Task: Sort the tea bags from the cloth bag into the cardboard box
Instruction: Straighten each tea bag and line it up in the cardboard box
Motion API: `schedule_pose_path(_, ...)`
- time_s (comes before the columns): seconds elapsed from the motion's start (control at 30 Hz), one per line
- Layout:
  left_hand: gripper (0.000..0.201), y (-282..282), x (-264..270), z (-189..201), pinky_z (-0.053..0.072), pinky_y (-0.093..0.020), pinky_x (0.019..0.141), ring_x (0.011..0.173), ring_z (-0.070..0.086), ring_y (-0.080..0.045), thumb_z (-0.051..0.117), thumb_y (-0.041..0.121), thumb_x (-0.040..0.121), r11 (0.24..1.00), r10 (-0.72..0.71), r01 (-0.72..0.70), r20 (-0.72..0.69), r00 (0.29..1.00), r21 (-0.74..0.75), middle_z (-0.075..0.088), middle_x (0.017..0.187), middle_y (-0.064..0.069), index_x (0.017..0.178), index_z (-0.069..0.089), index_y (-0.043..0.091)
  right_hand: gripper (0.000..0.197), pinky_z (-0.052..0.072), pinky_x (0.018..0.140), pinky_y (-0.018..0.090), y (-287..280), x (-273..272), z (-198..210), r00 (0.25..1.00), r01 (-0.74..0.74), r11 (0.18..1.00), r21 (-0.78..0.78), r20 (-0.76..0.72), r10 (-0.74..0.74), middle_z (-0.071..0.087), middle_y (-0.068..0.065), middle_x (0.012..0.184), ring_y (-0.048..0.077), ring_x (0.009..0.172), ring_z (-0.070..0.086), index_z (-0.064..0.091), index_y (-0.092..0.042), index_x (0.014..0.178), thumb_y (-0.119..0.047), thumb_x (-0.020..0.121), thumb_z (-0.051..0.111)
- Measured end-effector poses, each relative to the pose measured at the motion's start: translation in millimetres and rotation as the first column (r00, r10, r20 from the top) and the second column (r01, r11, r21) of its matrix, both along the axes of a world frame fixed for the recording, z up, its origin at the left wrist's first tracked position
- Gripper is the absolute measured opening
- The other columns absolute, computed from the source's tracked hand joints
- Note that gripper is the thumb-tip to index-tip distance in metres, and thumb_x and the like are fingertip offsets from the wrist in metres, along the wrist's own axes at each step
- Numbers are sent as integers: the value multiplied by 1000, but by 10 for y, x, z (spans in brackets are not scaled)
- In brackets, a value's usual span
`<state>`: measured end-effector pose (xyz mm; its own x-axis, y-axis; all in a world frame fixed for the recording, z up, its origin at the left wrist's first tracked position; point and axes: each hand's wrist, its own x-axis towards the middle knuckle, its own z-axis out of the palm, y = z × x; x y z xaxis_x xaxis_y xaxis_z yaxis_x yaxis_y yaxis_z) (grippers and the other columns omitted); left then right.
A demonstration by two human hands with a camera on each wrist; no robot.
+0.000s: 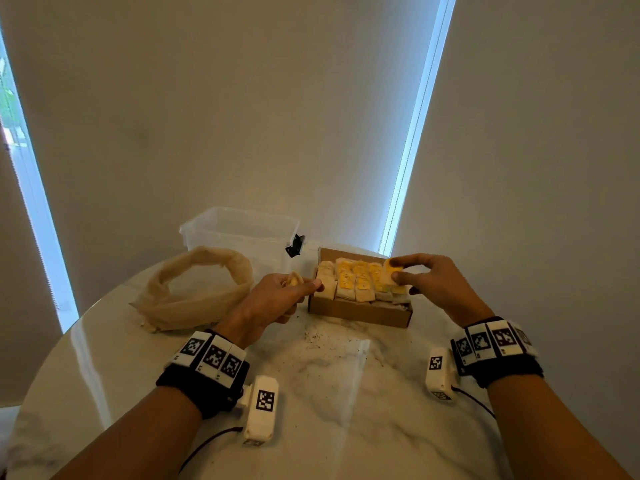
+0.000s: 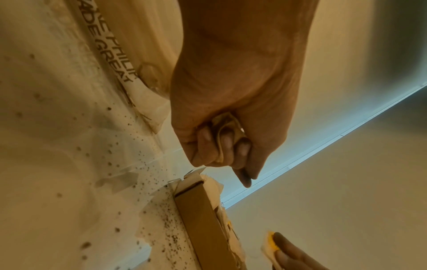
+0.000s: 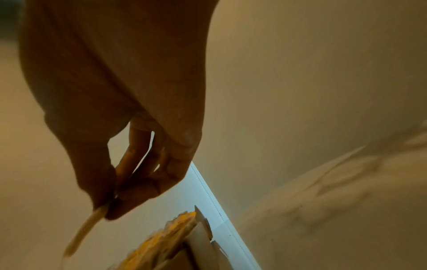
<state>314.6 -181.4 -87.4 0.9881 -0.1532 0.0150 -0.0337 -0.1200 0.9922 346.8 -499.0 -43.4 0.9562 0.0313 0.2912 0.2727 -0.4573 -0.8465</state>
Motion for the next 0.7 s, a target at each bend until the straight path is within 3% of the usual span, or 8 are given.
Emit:
schedule_pose_path(0.13, 32, -6, -16, 10, 33, -22, 49, 53, 37, -6, 70, 43, 99, 1000, -15, 15, 3, 1000, -7, 47, 63, 10, 114, 78, 17, 26, 55, 67, 20, -27, 57, -40, 988, -70, 983, -167, -147, 45, 65, -2, 130, 16, 104, 69, 84, -27, 110, -13, 88, 85)
schedule_pose_path(0.27, 31, -2, -16, 10, 33, -22, 49, 53, 36, -6, 70, 43, 99, 1000, -26, 26, -1, 1000, -10, 46, 62, 10, 115, 78, 18, 25, 49, 72, 21, -21, 109, -45, 985, -79, 965, -249, -169, 37, 66, -1, 127, 15, 100, 67, 83, -29, 110, -15, 89, 86)
schedule_pose_path(0.43, 32, -9, -4, 2, 33, -22, 50, 53, 36, -7, 70, 43, 99, 1000, -22, 22, -13, 1000, -8, 47, 63, 9, 116, 77, 17, 26, 61, 82, 26, 46, 148, -84, 987, -64, 945, -320, -160, 12, 65, 0, 127, 15, 103, 66, 83, -30, 105, -14, 86, 88)
schedule_pose_path(0.53, 31, -5, 1, -4, 32, -23, 50, 53, 36, -7, 70, 43, 99, 1000, -20, 19, -15, 1000, -12, 47, 64, 8, 115, 78, 18, 30, 51, 65, 12, 99, 144, -83, 990, -45, 931, -362, -138, -6, 66, -2, 128, 13, 103, 64, 82, -29, 106, -15, 81, 92)
schedule_pose_path(0.7, 32, -16, -11, -3, 31, -23, 51, 53, 37, -6, 68, 45, 100, 999, -19, 18, -18, 1000, -31, 49, 66, 9, 113, 79, 18, 34, 41, 67, 14, 131, 174, -101, 993, -10, 884, -468, -110, -47, 70, -1, 124, 14, 104, 61, 81, -28, 109, -22, 79, 94)
